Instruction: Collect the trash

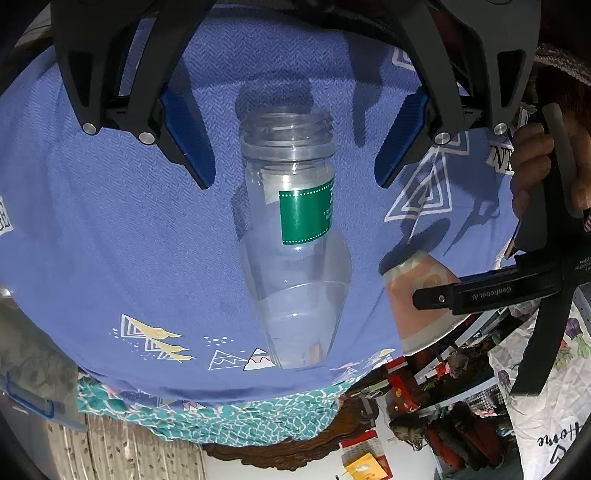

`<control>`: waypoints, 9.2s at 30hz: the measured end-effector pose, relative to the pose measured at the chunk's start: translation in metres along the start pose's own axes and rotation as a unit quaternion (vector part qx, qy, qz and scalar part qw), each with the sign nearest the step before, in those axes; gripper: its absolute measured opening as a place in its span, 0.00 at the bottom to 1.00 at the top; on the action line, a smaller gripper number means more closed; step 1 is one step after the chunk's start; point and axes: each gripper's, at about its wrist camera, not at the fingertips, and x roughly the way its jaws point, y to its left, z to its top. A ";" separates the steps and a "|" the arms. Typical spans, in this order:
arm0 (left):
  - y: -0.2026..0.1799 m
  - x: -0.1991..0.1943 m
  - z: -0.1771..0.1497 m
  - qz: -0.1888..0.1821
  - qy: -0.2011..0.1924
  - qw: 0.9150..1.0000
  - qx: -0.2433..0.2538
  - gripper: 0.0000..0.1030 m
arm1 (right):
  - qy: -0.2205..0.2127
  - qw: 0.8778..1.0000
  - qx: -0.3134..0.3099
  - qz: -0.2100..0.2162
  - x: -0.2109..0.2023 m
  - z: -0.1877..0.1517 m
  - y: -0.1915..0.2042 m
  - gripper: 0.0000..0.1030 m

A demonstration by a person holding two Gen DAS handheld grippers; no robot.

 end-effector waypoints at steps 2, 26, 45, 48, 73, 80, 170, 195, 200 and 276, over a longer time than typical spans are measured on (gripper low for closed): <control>0.000 0.001 0.002 -0.001 -0.002 1.000 0.001 0.80 | 0.002 1.000 0.000 -0.001 0.001 0.001 0.000 0.85; 0.061 0.015 0.021 -0.048 -0.005 0.995 -0.088 0.82 | -0.004 1.000 -0.011 -0.021 0.011 0.011 0.007 0.86; 0.081 0.055 0.030 -0.203 0.059 0.958 -0.191 0.81 | -0.002 0.999 -0.013 -0.032 0.015 0.013 0.015 0.86; 0.076 0.066 0.032 -0.226 0.079 0.952 -0.193 0.36 | -0.007 1.000 -0.008 -0.030 0.014 0.014 0.013 0.53; -0.186 0.049 0.083 -0.314 0.083 0.944 0.059 0.25 | -0.113 0.971 0.185 -0.096 -0.045 0.006 -0.136 0.41; -0.309 0.072 0.092 -0.337 0.116 0.925 0.135 0.25 | -0.145 0.945 0.260 -0.139 -0.081 -0.001 -0.225 0.41; -0.411 0.062 0.083 -0.190 -0.052 0.934 0.299 0.71 | -0.211 0.877 0.400 -0.163 -0.129 0.023 -0.323 0.76; -0.276 -0.035 0.051 -0.178 -0.134 0.938 0.266 0.92 | -0.256 0.884 0.343 -0.187 -0.171 0.028 -0.179 0.93; -0.247 -0.048 0.056 -0.183 -0.141 0.944 0.238 0.92 | -0.286 0.879 0.321 -0.206 -0.180 0.028 -0.142 0.96; -0.186 -0.095 0.010 -0.080 -0.165 0.959 0.215 0.92 | -0.322 0.869 0.305 -0.219 -0.180 -0.015 -0.068 0.97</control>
